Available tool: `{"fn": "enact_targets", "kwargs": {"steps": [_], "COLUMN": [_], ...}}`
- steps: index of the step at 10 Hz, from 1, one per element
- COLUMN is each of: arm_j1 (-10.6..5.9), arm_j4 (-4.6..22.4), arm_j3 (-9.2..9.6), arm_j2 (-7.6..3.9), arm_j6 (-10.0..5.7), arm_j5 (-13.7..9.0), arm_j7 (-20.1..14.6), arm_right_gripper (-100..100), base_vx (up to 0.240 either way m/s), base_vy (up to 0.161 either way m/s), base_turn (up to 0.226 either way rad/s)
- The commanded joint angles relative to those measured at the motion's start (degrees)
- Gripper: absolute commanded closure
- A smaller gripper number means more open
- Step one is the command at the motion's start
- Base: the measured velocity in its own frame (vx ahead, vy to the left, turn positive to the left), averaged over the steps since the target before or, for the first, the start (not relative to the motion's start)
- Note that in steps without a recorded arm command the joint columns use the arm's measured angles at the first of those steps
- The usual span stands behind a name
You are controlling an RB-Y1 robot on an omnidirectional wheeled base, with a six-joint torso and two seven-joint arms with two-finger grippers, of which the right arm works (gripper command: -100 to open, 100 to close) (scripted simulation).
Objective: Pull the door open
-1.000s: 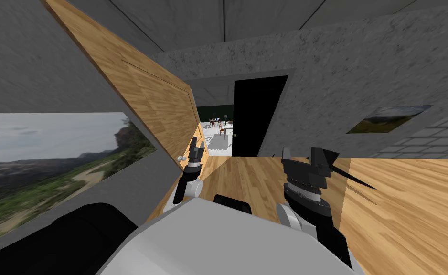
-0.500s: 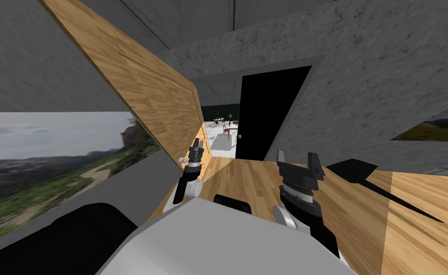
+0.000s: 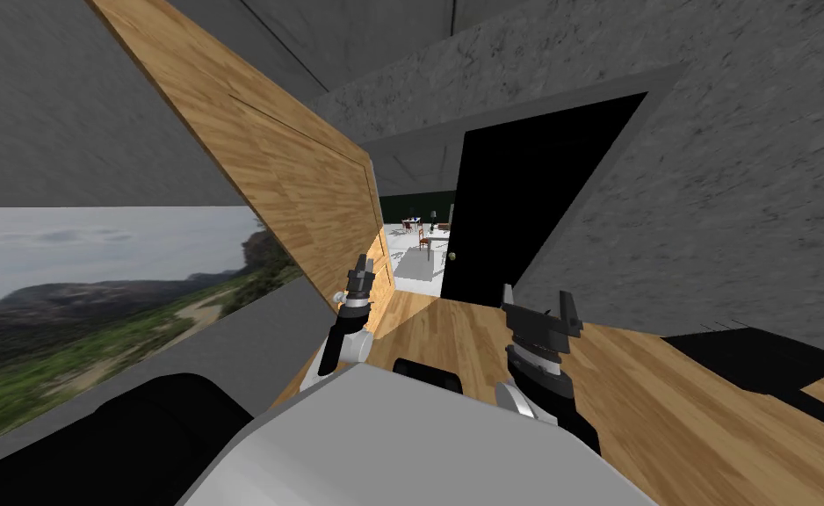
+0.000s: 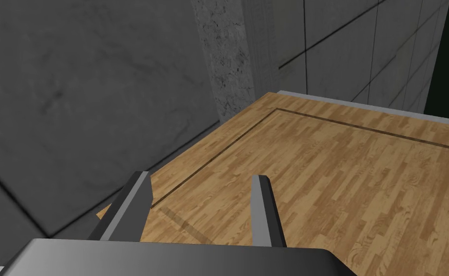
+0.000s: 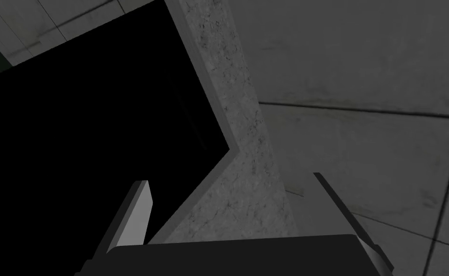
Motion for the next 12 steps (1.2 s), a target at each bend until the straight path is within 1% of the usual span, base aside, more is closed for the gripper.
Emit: {"fn": "enact_targets", "kwargs": {"steps": [1, 4, 5, 6, 7, 11, 12], "arm_j1": [0.48, 0.74, 0.92, 1.00, 1.19, 1.57, 1.76], "arm_j4": [2.14, 4.49, 6.05, 6.84, 8.57, 12.05, 13.86], "arm_j3": [1.39, 2.66, 3.51, 3.94, 4.88, 6.76, 7.73], "arm_j2": [-0.47, -0.88, -1.15, -1.29, -1.52, -1.99, -2.20], "arm_j6": [-2.08, -4.01, -5.31, -5.95, -7.39, -10.26, -11.75], "arm_j5": [-2.37, -4.84, -6.49, -7.31, -9.12, -12.76, -14.64], "arm_j7": [-2.05, -4.05, -5.38, -6.05, -7.52, -10.47, -11.99], "arm_right_gripper": [-100, -100, -100, -100, -100, -100, -100], "base_vx": [0.213, 0.130, 0.138, 0.136, 0.161, 0.123, 0.149], "base_vy": [0.004, 0.009, 0.022, 0.007, 0.013, 0.001, 0.006], "base_turn": [0.204, 0.130, 0.226, 0.158, 0.242, 0.140, 0.252]}}
